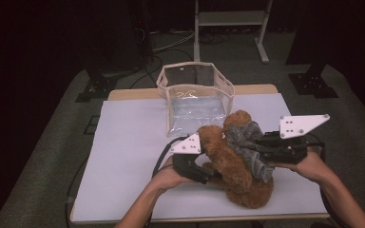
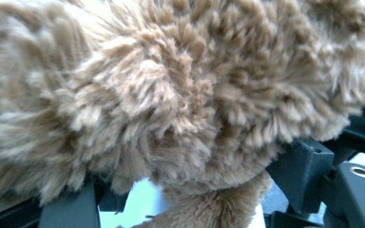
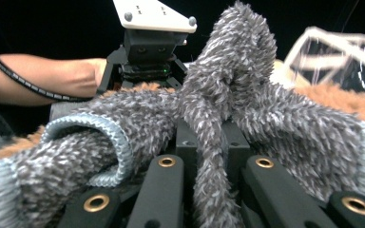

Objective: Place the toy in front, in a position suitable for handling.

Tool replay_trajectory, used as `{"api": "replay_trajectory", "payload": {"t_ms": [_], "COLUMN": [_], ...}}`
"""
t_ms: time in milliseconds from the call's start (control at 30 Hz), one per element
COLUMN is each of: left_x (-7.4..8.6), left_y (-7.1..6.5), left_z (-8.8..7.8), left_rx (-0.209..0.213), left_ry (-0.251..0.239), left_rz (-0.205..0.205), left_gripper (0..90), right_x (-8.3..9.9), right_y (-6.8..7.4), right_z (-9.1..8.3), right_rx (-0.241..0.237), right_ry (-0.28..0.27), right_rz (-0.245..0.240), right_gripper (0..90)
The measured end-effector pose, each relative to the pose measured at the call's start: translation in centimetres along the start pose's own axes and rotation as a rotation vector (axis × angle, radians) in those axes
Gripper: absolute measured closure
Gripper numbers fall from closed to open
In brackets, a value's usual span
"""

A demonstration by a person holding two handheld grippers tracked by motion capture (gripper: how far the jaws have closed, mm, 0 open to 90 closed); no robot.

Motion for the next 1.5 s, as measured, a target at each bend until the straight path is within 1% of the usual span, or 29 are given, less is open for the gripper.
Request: {"api": "replay_trajectory", "payload": {"t_ms": [100,133,167,200,233,267,300,333,367,400,467,500,600,633,667,700,733,867,900,1000,1033,1067,1167,1233,1300,1367,1400,1467,1500], "left_x": [-1.1,-1.5,-1.5,-2.3,-2.7,-3.4,-3.1,-2.7,-2.7,-1.5,-0.7,-0.5,0.2,0.2,0.3,0.2,0.1,-0.2,-0.2,-0.3,-0.3,-0.3,-0.4,-0.5,-0.5,-0.4,-0.4,-0.2,-0.2], "left_y": [0.8,1.0,1.0,1.2,1.4,1.8,2.0,2.2,2.2,1.9,1.4,1.0,0.3,0.3,0.0,-0.5,-0.7,-1.2,-1.2,-1.3,-1.3,-1.4,-1.8,-2.0,-2.3,-2.3,-2.2,-2.1,-2.1], "left_z": [-1.8,-2.4,-2.4,-3.3,-3.7,-4.8,-5.0,-5.1,-5.1,-5.0,-4.9,-4.8,-4.7,-4.7,-4.7,-4.5,-4.3,-3.3,-3.4,-4.0,-4.2,-4.2,-4.4,-4.3,-4.0,-3.9,-4.1,-4.3,-4.3], "left_rx": [-0.040,-0.046,-0.046,-0.060,-0.070,-0.089,-0.105,-0.115,-0.115,-0.104,-0.093,-0.093,-0.121,-0.121,-0.127,-0.141,-0.146,-0.136,-0.133,-0.102,-0.093,-0.083,-0.053,-0.043,-0.021,-0.024,-0.023,-0.018,-0.018], "left_ry": [-0.012,-0.021,-0.021,-0.036,-0.036,-0.040,-0.019,0.005,0.005,0.017,0.011,0.007,0.028,0.028,0.043,0.051,0.053,0.057,0.058,0.036,0.030,0.025,-0.001,-0.004,0.000,-0.004,-0.009,-0.024,-0.026], "left_rz": [0.022,0.022,0.022,0.033,0.044,0.050,0.052,0.047,0.047,0.008,-0.013,-0.018,-0.018,-0.018,-0.011,0.010,0.016,0.048,0.059,0.101,0.122,0.133,0.158,0.179,0.191,0.191,0.186,0.168,0.169], "left_gripper": [33.0,33.8,34.1,34.1,34.1,34.0,33.7,31.5,27.8,24.4,18.2,16.2,11.7,10.6,10.0,9.2,8.2,4.3,6.0,29.7,34.9,39.6,44.8,46.7,46.9,47.3,47.4,47.6,47.7], "right_x": [-0.9,-1.1,-1.1,-1.3,-1.7,-1.7,-1.5,-1.0,-0.5,0.4,1.3,1.6,1.9,1.8,1.7,1.6,1.6,1.1,1.0,0.6,0.5,0.4,-0.5,-1.5,-2.4,-2.9,-2.9,-2.8,-2.6], "right_y": [-0.2,-0.3,-0.3,-0.4,-0.8,-0.9,-1.0,-1.2,-1.3,-1.3,-1.2,-1.2,-0.9,-0.8,-0.6,-0.5,-0.4,0.3,0.6,1.0,1.0,1.1,1.4,1.5,1.8,2.4,2.5,2.4,2.2], "right_z": [1.5,1.8,1.8,2.0,2.5,2.7,3.0,3.3,3.5,3.7,3.6,3.5,2.9,2.8,2.7,2.7,2.8,3.1,3.3,3.3,3.2,3.1,3.0,3.1,3.8,4.7,4.9,4.7,4.4], "right_rx": [-0.001,0.006,0.006,0.007,0.021,0.026,0.034,0.049,0.059,0.058,0.047,0.046,0.050,0.046,0.042,0.044,0.043,0.020,0.012,-0.007,-0.011,-0.022,-0.052,-0.074,-0.087,-0.117,-0.122,-0.126,-0.129], "right_ry": [-0.037,-0.055,-0.055,-0.072,-0.103,-0.108,-0.102,-0.082,-0.062,-0.034,-0.033,-0.032,-0.035,-0.036,-0.035,-0.033,-0.033,-0.042,-0.044,-0.040,-0.035,-0.031,-0.010,-0.001,0.023,0.061,0.070,0.073,0.076], "right_rz": [-0.007,-0.001,-0.001,0.003,0.011,0.014,0.016,0.014,0.011,0.020,0.048,0.053,0.055,0.049,0.041,0.038,0.035,0.033,0.030,0.017,0.016,0.013,-0.014,-0.032,-0.064,-0.103,-0.111,-0.096,-0.084], "right_gripper": [81.2,81.2,81.2,81.2,81.2,81.2,81.1,81.2,81.1,81.1,81.1,81.1,81.0,81.0,80.9,80.9,80.8,80.9,80.9,80.9,80.8,80.8,80.4,80.4,80.4,80.3,80.2,80.2,80.3]}}
Point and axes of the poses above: each handheld gripper's, and its own axes: z roughly forward along the jaws, x roughly out of its underside, y roughly to its left, the point moved 7 cm from there along z, roughly forward along the jaws, and after that the axes turned 12 degrees about -y, right-handed, at the moved point
